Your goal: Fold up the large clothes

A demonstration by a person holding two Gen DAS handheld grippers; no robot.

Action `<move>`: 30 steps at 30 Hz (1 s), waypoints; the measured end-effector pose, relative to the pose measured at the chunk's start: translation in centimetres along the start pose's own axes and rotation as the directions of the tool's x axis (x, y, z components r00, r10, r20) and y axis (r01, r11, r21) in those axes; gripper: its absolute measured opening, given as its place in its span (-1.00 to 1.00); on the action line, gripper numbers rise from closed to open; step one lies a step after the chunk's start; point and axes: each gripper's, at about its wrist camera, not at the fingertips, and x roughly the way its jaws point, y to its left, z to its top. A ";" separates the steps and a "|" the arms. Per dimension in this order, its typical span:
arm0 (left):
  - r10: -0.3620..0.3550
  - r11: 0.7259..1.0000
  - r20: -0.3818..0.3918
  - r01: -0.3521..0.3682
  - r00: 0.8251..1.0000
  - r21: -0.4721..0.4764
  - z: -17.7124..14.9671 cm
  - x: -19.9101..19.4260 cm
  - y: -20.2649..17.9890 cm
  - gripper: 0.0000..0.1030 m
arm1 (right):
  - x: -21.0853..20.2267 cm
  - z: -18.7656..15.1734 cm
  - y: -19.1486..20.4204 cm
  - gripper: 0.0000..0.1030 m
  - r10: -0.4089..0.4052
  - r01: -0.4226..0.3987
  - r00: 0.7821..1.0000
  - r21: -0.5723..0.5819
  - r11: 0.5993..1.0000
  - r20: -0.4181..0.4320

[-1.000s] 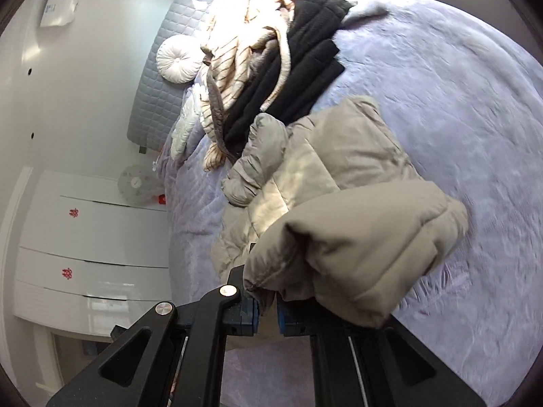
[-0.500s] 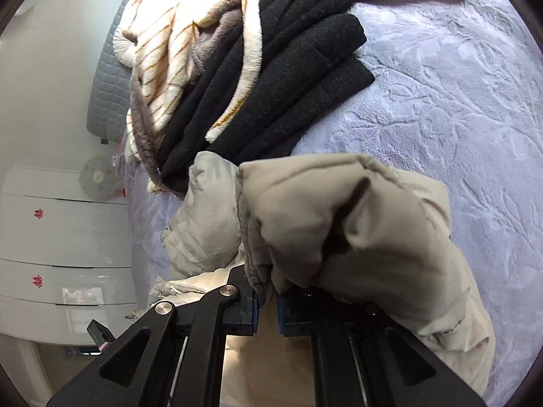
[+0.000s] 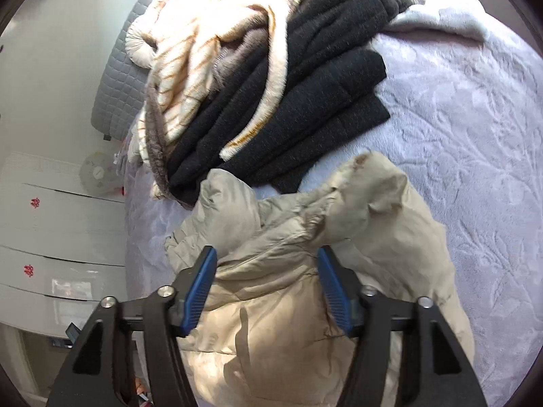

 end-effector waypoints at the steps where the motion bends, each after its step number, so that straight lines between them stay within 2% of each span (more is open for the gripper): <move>1: 0.006 1.000 -0.005 -0.005 1.000 0.029 -0.5 -0.5 -0.6 0.67 | -0.5 -0.4 0.6 0.28 -0.016 0.015 1.000 -0.036 0.999 -0.005; 2: 0.003 0.998 -0.014 -0.002 1.000 0.062 -1.1 -0.8 -1.1 0.67 | -0.8 -1.0 1.2 0.02 -0.019 0.018 1.000 -0.074 0.997 -0.013; 3: -0.008 0.995 -0.018 0.010 1.000 0.096 -1.7 -1.0 -1.7 0.49 | -0.7 -1.6 1.7 -0.20 -0.029 0.025 0.999 -0.116 0.993 -0.033; 4: -0.019 0.990 -0.025 0.022 1.000 0.137 -2.4 -0.9 -2.4 0.22 | -0.4 -2.4 2.3 -0.57 -0.051 0.042 0.997 -0.158 0.986 -0.053; 5: -0.024 0.984 -0.041 0.031 0.999 0.176 -2.9 -0.5 -3.1 0.15 | 0.1 -3.2 2.7 -0.67 -0.069 0.055 0.996 -0.195 0.979 -0.064; 7: -0.022 0.971 -0.063 0.037 0.998 0.237 -3.8 0.7 -4.2 0.02 | 1.5 -4.5 3.3 -0.71 -0.094 0.068 0.991 -0.259 0.964 -0.090; 10: 0.001 0.966 -0.058 0.014 0.998 0.258 -3.8 3.0 -4.7 0.00 | 3.6 -5.4 3.0 -0.72 -0.156 0.122 0.984 -0.304 0.945 -0.090; 15: 0.071 0.976 -0.069 -0.055 0.995 0.210 -1.6 8.2 -2.2 0.00 | 4.0 -3.2 -0.3 -0.72 -0.290 0.284 0.957 -0.281 0.917 0.019; 16: 0.060 0.979 -0.079 -0.043 0.995 0.201 -1.3 9.0 -1.6 0.00 | 3.8 -2.5 -1.1 -0.81 -0.301 0.300 0.953 -0.262 0.917 0.036; 18: 0.036 0.980 -0.093 -0.018 0.995 0.197 -0.9 10.2 -1.0 0.00 | 3.8 -1.4 -2.6 -0.82 -0.303 0.303 0.953 -0.208 0.930 0.034; 21: 0.035 0.982 -0.084 -0.019 0.996 0.189 -0.7 11.7 -0.7 0.00 | 4.8 -0.5 -3.8 -0.85 -0.322 0.325 0.946 -0.162 0.932 0.047; 25: -0.006 0.996 -0.102 0.015 0.995 0.093 -0.7 13.8 0.6 0.01 | 6.4 1.0 -5.9 -0.87 -0.352 0.357 0.934 -0.087 0.930 0.068; 28: -0.028 0.998 -0.108 0.033 0.994 0.046 -0.7 15.0 1.2 0.01 | 7.1 1.8 -7.7 -1.00 -0.341 0.343 0.938 -0.035 0.939 0.055; 30: -0.032 0.999 -0.117 0.035 0.993 0.022 -0.5 15.6 1.5 0.01 | 7.1 2.0 -8.3 -1.00 -0.326 0.327 0.944 -0.012 0.945 0.052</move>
